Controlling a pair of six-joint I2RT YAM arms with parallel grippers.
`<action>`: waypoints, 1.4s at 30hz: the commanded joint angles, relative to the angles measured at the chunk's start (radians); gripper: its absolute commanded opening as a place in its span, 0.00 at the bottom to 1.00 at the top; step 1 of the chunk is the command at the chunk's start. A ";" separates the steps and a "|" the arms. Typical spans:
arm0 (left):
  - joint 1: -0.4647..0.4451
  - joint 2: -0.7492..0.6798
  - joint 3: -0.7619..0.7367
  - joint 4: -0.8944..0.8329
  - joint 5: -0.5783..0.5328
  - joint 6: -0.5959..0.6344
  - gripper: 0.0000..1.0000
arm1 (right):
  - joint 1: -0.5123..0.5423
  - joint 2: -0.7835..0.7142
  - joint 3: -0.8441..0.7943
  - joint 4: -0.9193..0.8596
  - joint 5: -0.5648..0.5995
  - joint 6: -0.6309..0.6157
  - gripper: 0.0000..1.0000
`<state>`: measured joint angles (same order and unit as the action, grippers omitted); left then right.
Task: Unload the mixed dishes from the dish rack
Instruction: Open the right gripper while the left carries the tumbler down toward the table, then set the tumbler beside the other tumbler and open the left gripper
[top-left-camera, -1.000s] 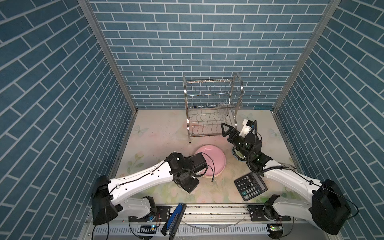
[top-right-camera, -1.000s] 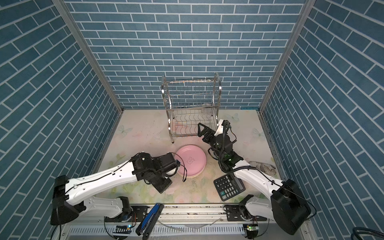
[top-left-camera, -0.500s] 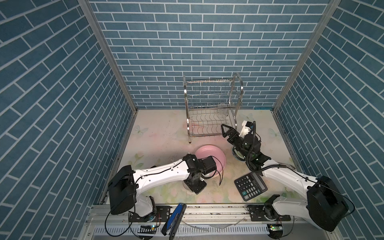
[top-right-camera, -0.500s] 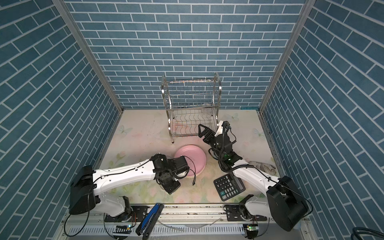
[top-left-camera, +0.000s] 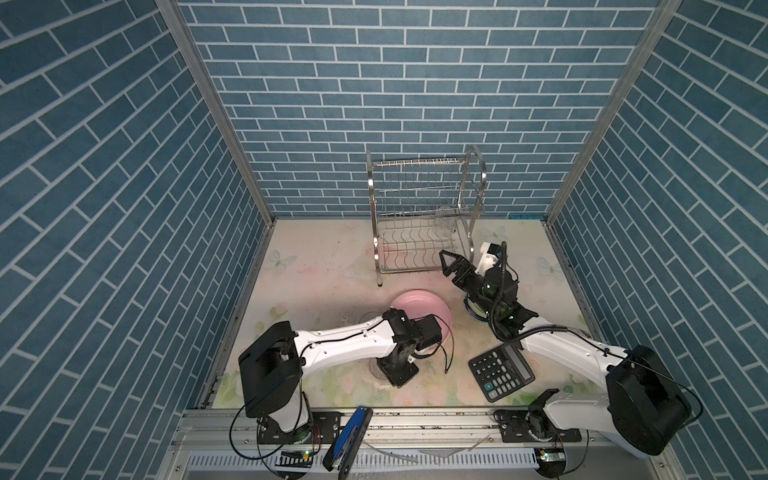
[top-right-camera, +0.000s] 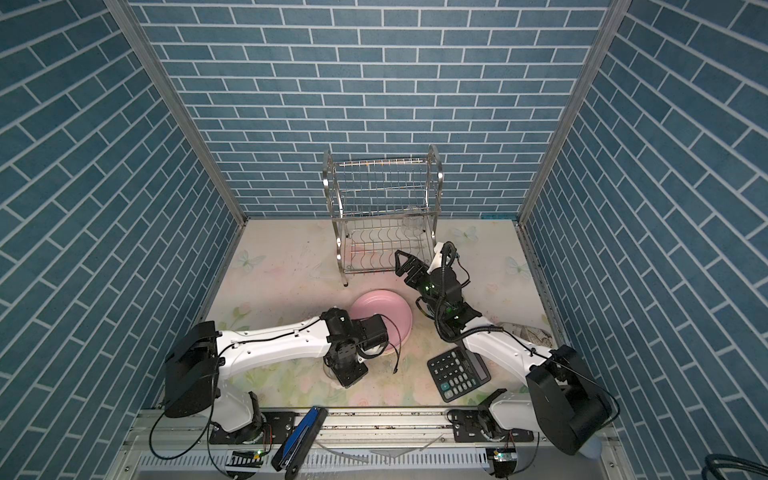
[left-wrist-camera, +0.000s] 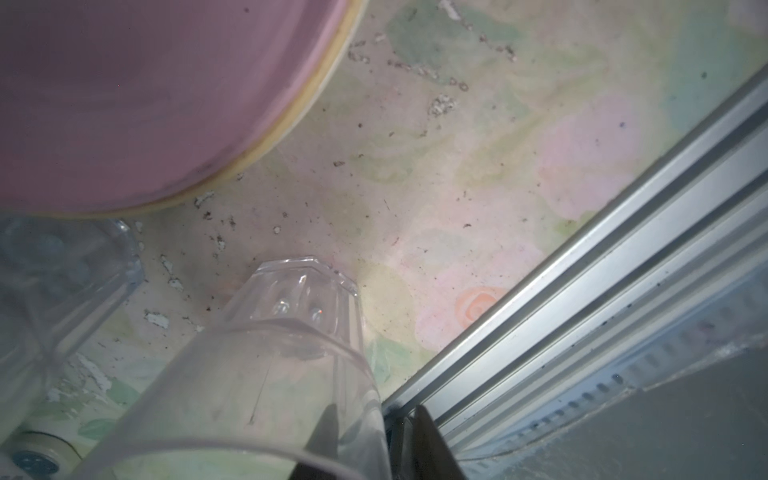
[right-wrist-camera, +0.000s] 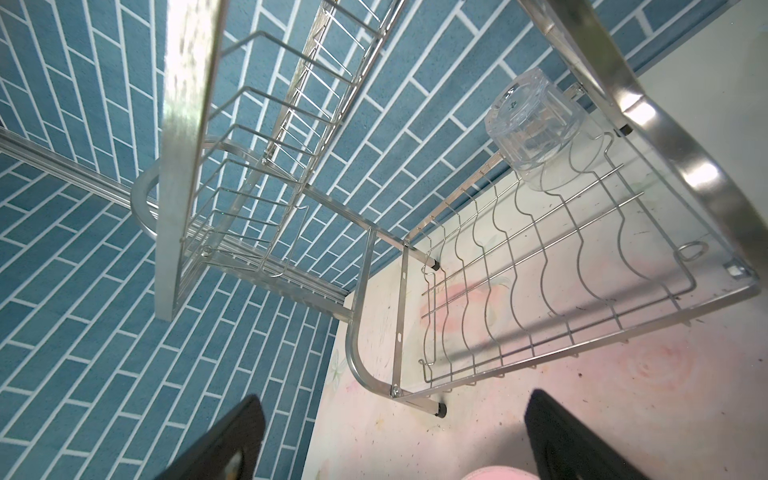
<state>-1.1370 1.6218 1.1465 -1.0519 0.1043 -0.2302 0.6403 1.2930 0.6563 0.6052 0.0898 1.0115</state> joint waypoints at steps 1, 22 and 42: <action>0.000 -0.005 0.017 0.003 -0.030 0.012 0.45 | -0.004 -0.001 0.024 0.002 0.003 -0.031 0.98; 0.378 -0.527 -0.184 0.647 -0.301 -0.109 1.00 | 0.010 0.317 0.425 -0.348 0.109 -0.668 0.95; 0.656 0.015 -0.047 1.027 -0.187 -0.142 0.98 | -0.081 0.621 0.680 -0.382 0.061 -0.841 0.98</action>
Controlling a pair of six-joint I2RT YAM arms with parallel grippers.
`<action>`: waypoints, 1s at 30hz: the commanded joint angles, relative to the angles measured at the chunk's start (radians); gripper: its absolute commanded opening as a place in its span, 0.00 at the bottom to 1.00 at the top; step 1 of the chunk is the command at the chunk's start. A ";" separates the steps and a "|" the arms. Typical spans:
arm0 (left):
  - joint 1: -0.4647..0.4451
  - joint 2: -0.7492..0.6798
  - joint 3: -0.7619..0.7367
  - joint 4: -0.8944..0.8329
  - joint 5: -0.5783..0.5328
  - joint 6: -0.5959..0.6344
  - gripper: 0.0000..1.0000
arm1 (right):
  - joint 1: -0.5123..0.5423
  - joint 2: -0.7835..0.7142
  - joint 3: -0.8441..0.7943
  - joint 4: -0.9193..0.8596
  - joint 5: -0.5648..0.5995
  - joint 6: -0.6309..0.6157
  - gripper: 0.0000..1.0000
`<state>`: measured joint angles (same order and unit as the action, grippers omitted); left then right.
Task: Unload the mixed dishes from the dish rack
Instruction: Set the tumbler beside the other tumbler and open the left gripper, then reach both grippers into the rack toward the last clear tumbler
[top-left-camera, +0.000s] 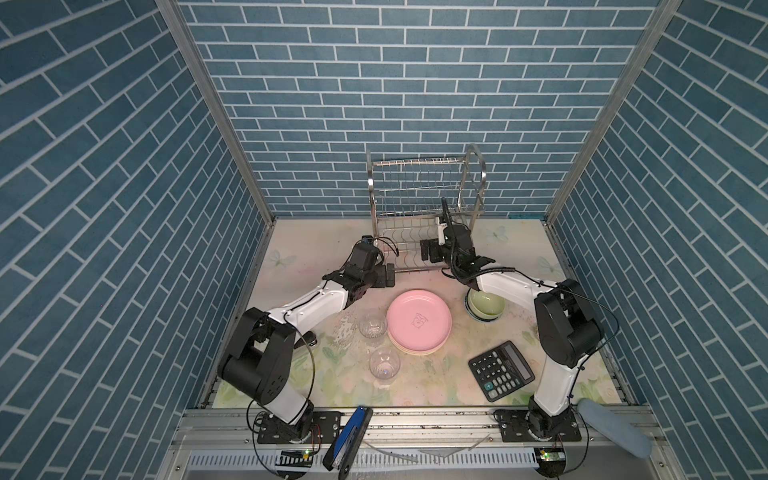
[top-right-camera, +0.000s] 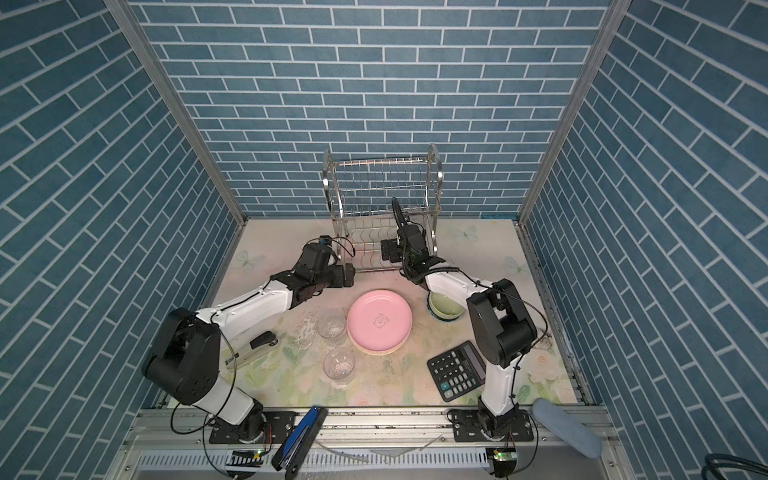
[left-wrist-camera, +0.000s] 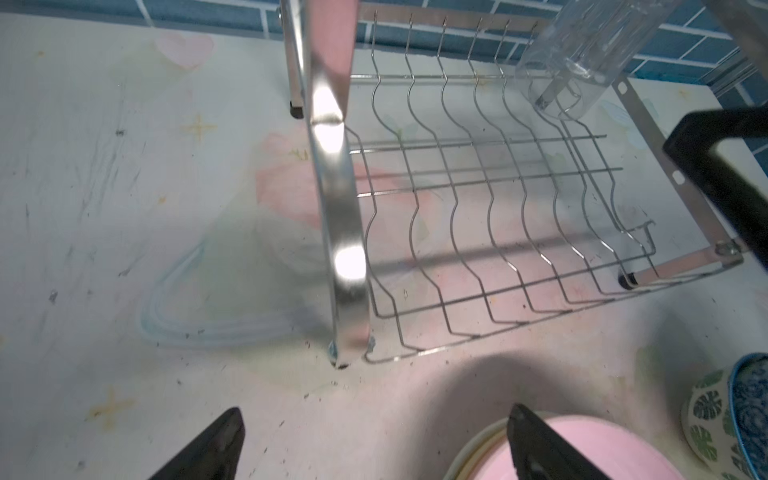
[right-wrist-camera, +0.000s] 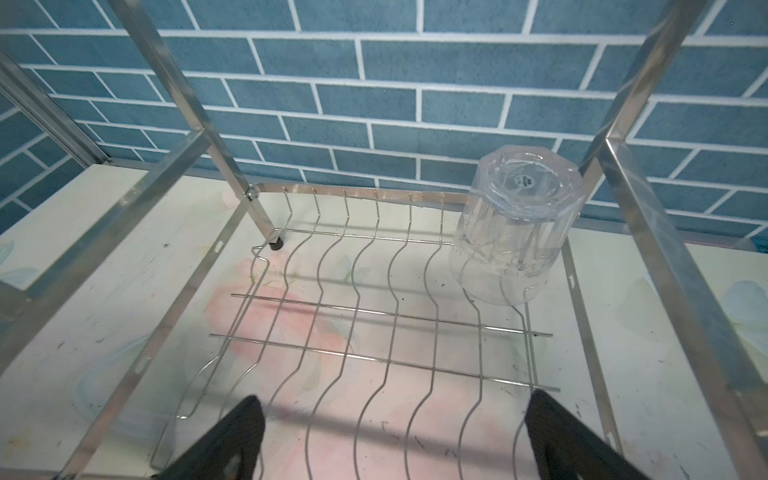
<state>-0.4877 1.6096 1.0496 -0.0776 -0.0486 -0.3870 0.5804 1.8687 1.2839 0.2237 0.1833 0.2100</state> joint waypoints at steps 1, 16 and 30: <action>0.006 0.043 0.059 0.055 -0.043 0.016 0.97 | -0.027 0.059 0.063 0.005 -0.043 -0.040 0.98; 0.006 0.200 0.168 0.085 -0.108 0.091 0.57 | -0.065 0.093 0.025 0.165 -0.070 0.001 0.99; -0.022 0.189 0.167 0.015 -0.012 0.120 0.07 | -0.101 0.138 -0.011 0.354 -0.061 0.018 0.99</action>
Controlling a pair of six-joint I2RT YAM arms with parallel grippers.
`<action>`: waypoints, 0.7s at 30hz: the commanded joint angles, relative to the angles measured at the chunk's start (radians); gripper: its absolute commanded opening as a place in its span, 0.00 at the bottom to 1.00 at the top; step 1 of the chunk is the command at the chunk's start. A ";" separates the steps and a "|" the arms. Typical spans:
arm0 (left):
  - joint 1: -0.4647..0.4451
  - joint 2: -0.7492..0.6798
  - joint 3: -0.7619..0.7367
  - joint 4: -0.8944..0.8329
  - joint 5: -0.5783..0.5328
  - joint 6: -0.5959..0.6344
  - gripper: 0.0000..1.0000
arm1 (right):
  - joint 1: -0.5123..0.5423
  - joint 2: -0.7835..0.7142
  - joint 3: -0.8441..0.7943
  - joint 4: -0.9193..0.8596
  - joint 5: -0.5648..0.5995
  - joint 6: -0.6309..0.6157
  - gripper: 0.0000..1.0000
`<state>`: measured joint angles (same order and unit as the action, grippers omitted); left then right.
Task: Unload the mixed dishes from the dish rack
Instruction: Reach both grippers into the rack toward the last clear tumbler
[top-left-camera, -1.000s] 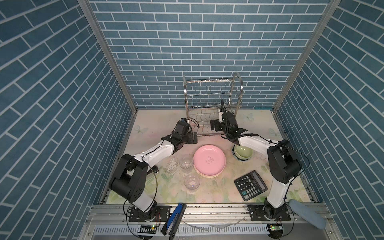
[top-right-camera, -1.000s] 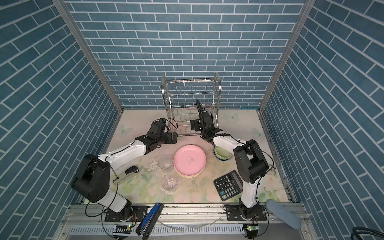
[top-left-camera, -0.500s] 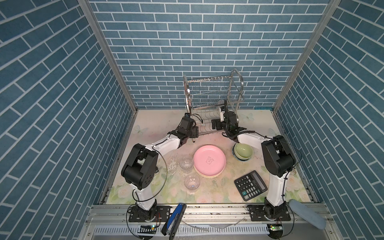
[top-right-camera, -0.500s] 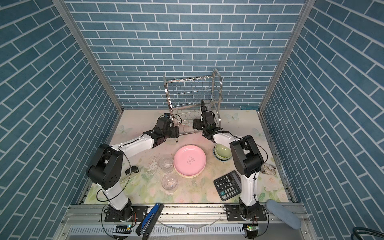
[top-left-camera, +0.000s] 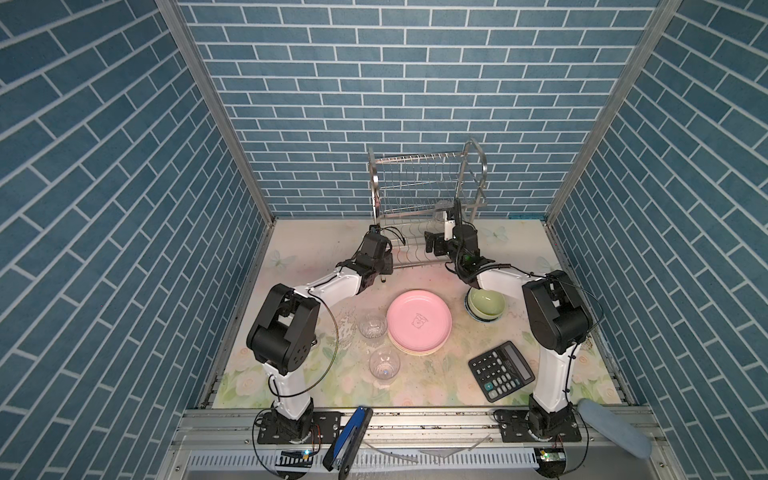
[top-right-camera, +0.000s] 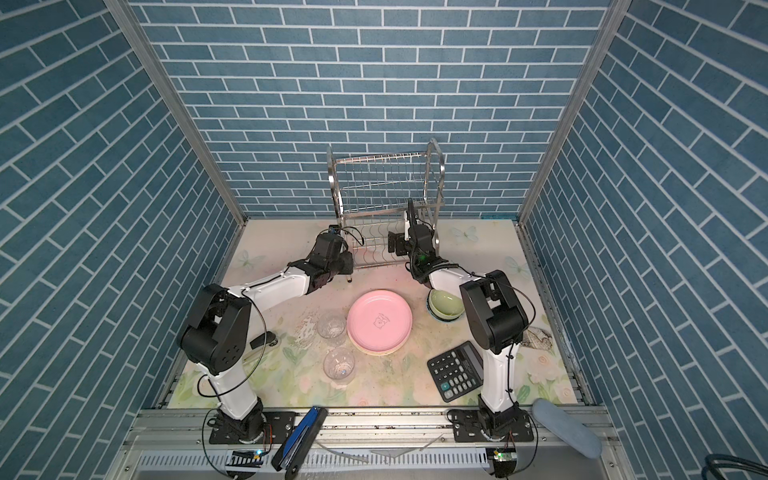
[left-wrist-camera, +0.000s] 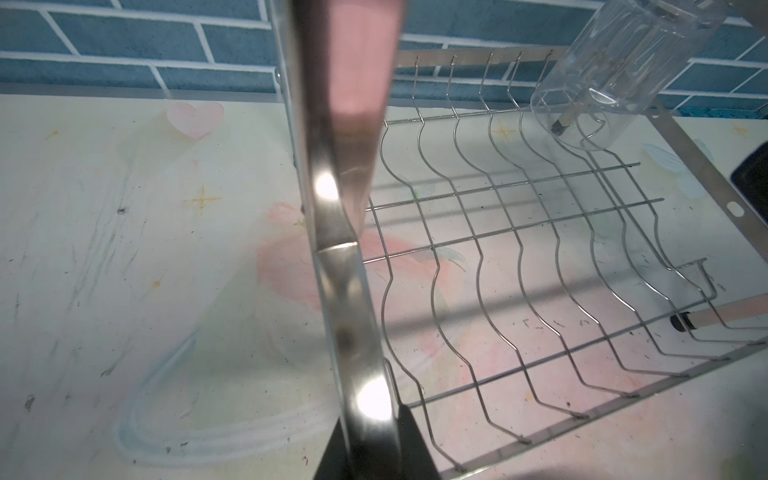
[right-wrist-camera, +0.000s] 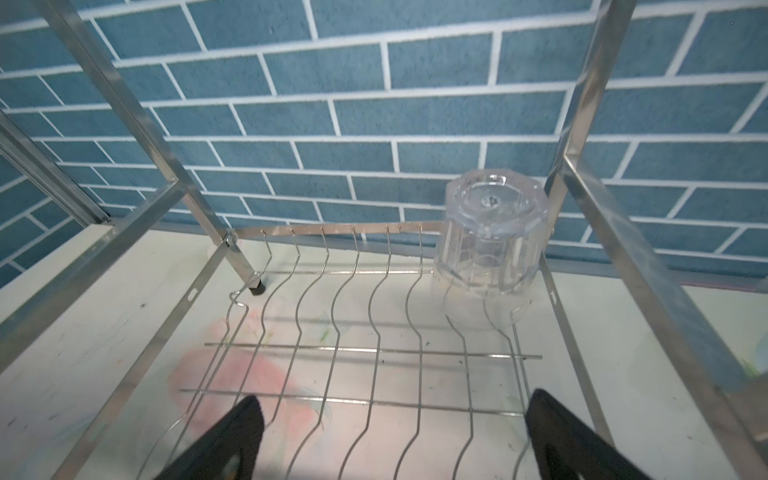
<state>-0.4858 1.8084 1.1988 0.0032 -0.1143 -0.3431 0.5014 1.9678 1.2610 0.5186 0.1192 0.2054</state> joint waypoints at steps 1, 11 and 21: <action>-0.029 -0.013 0.015 -0.078 0.061 0.081 0.06 | -0.031 0.047 0.026 0.055 -0.007 0.028 0.99; -0.058 -0.066 -0.054 -0.122 0.102 0.076 0.05 | -0.118 0.148 0.186 -0.041 -0.102 0.088 0.99; -0.109 -0.032 -0.026 -0.146 0.122 0.083 0.03 | -0.143 0.303 0.419 -0.180 -0.124 0.074 0.99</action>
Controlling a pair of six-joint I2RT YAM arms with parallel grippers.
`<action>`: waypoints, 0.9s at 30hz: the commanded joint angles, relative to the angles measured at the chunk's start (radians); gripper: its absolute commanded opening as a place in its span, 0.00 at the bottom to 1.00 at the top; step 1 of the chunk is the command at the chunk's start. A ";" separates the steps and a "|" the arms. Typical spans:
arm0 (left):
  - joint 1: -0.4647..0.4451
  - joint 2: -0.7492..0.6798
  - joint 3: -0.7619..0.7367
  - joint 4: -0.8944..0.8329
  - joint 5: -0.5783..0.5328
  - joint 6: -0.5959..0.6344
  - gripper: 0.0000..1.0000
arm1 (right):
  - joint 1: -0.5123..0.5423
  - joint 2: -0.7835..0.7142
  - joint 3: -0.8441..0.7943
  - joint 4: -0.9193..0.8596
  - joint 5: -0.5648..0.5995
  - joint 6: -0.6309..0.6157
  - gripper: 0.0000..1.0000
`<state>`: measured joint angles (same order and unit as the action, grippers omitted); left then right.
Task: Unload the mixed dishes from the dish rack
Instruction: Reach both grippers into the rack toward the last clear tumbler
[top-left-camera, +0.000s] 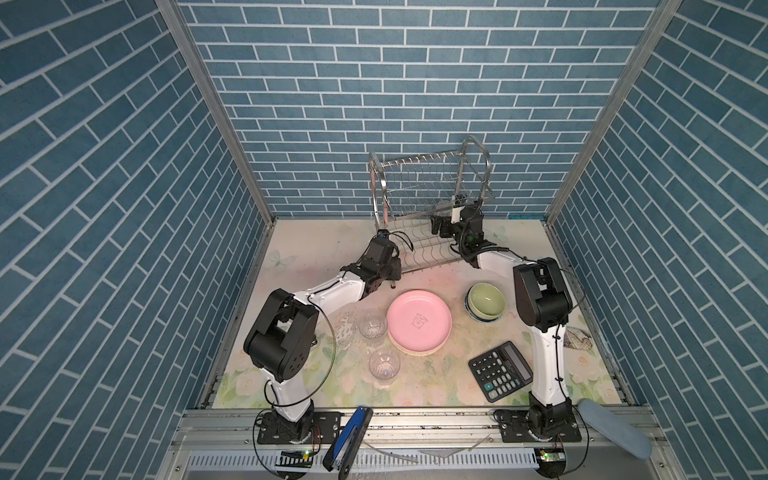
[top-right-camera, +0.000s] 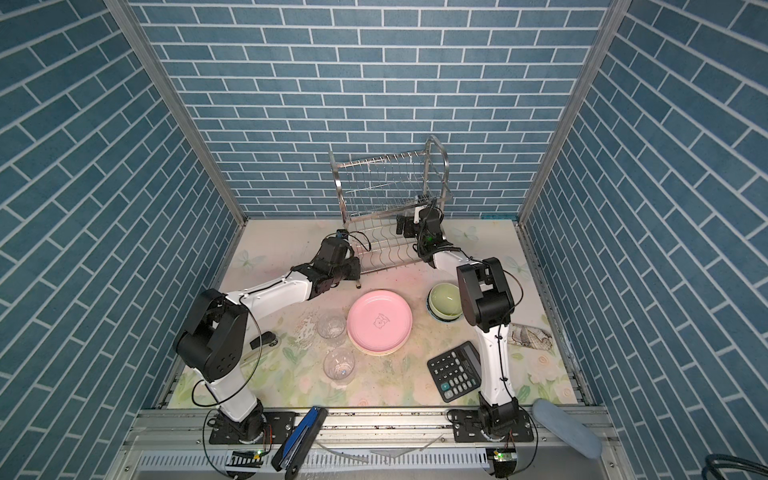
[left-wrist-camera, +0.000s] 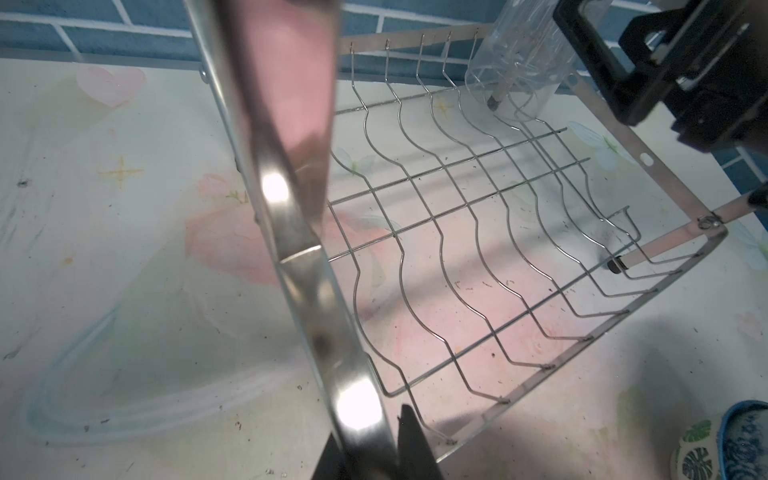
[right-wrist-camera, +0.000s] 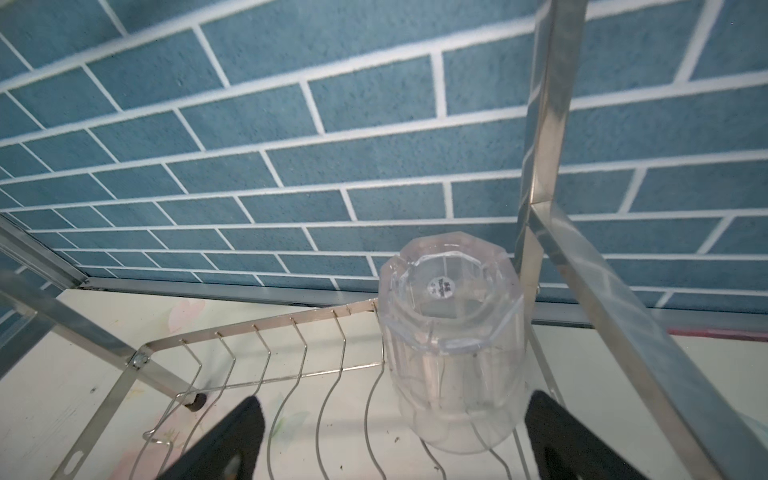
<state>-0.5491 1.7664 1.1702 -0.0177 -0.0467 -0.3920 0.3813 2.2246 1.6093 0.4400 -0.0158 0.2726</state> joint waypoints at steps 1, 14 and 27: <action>-0.053 0.013 0.006 -0.128 0.057 0.132 0.02 | -0.023 0.058 0.090 -0.112 0.027 0.004 0.99; -0.090 0.013 -0.027 -0.143 0.080 0.111 0.01 | -0.029 0.196 0.335 -0.287 0.187 -0.041 0.99; -0.108 0.013 -0.042 -0.157 0.100 0.103 0.01 | -0.033 0.308 0.509 -0.351 0.253 -0.080 0.99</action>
<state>-0.6273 1.7695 1.1587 -0.0246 -0.0078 -0.3992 0.3798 2.5111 2.0399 0.1112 0.1581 0.2447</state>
